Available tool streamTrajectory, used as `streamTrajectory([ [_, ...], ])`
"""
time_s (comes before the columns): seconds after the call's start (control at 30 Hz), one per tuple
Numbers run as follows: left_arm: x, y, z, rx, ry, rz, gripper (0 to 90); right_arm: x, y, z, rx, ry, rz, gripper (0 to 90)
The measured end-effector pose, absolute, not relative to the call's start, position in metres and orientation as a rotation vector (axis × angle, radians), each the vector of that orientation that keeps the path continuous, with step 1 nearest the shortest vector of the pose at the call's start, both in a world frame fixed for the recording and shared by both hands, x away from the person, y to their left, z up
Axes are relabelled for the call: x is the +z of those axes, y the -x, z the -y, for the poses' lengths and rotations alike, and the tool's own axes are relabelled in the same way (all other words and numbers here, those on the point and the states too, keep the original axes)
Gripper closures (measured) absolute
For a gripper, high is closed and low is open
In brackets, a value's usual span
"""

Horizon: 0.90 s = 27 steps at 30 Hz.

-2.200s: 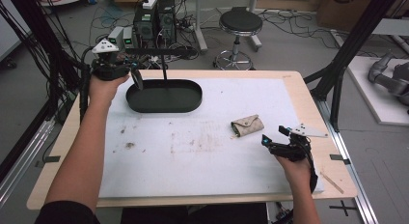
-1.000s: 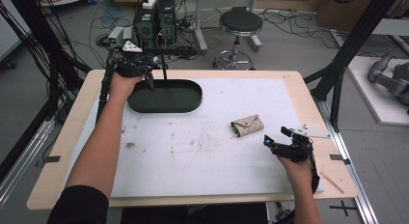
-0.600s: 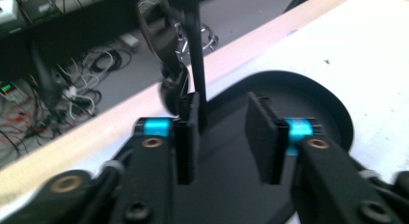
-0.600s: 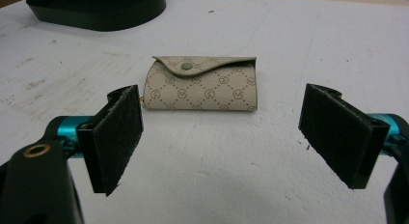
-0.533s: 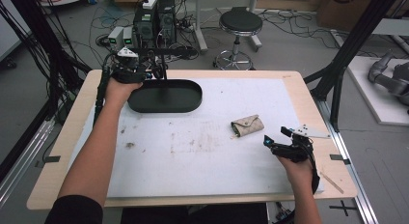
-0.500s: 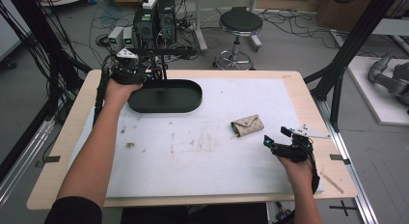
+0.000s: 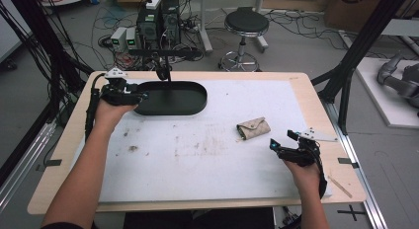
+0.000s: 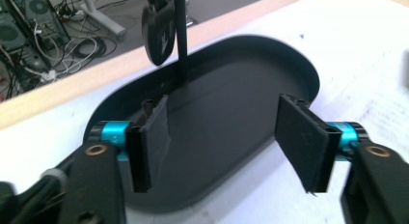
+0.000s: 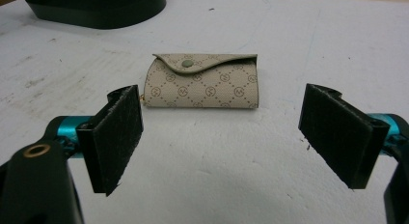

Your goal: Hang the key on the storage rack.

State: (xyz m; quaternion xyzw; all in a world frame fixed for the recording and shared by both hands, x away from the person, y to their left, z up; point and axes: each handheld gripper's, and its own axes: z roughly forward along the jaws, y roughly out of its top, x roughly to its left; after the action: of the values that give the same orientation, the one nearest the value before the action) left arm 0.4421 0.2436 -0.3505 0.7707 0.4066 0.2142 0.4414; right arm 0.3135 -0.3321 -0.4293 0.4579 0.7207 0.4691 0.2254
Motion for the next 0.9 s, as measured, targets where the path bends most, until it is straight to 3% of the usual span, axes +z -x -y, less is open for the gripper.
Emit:
streamTrajectory([
  [0.3, -0.363, -0.399, -0.243, 0.499, -1.815, -0.923, 31.0, -0.431, -0.315, 0.332, 1.297, -1.268, -1.99, 16.0],
  [0.9, -0.408, -0.346, -0.242, 0.4, -1.861, -0.834, 20.6, -0.434, -0.316, 0.332, 1.294, -1.265, -1.998, 16.0],
])
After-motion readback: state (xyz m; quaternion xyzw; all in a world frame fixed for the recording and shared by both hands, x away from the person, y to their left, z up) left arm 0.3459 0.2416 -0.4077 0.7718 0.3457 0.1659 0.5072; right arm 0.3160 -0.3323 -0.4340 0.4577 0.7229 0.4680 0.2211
